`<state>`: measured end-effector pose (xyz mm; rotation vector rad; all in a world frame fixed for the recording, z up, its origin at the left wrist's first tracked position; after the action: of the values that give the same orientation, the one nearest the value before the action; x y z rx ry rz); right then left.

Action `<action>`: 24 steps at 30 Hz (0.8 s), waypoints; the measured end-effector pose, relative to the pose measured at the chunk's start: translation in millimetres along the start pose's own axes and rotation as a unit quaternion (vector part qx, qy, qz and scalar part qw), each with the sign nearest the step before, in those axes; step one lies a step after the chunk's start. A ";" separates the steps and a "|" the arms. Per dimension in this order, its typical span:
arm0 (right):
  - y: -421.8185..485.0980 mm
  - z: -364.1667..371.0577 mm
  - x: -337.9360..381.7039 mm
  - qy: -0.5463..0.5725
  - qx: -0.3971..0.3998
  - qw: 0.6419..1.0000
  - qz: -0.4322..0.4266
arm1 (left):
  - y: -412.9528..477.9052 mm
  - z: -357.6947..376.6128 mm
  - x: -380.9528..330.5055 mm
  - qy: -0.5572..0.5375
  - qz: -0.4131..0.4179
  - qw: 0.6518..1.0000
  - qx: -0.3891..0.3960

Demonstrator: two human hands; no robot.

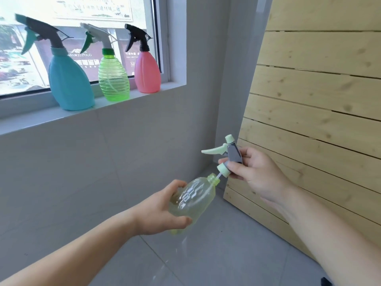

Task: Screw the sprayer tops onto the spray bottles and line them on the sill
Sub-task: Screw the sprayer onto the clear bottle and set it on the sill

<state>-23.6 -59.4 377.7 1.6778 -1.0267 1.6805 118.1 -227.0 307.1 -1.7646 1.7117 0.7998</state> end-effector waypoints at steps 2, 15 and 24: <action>0.7 8.5 -4.8 -0.015 0.014 1.000 0.006 | 0.4 0.4 -2.8 -0.011 0.006 1.000 -0.001; 1.1 24.7 -13.7 -0.014 0.027 1.000 0.000 | -9.1 1.4 -3.8 -0.048 -0.002 0.999 -0.005; -2.2 30.8 -15.0 -0.063 0.082 0.995 -0.001 | -11.4 1.3 -6.6 -0.087 0.013 0.996 -0.001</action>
<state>-3.2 -81.3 361.0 1.9104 -0.9665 1.7166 129.3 -221.1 310.9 -1.6274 1.6220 0.9378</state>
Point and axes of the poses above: each hand's wrist, its own y-axis towards the middle knuckle, its own z-axis out of the palm, x = y × z, the point moved 9 cm from there along y, towards the middle knuckle, and after that the axes turned 12 degrees about z, right-handed, at the moved point
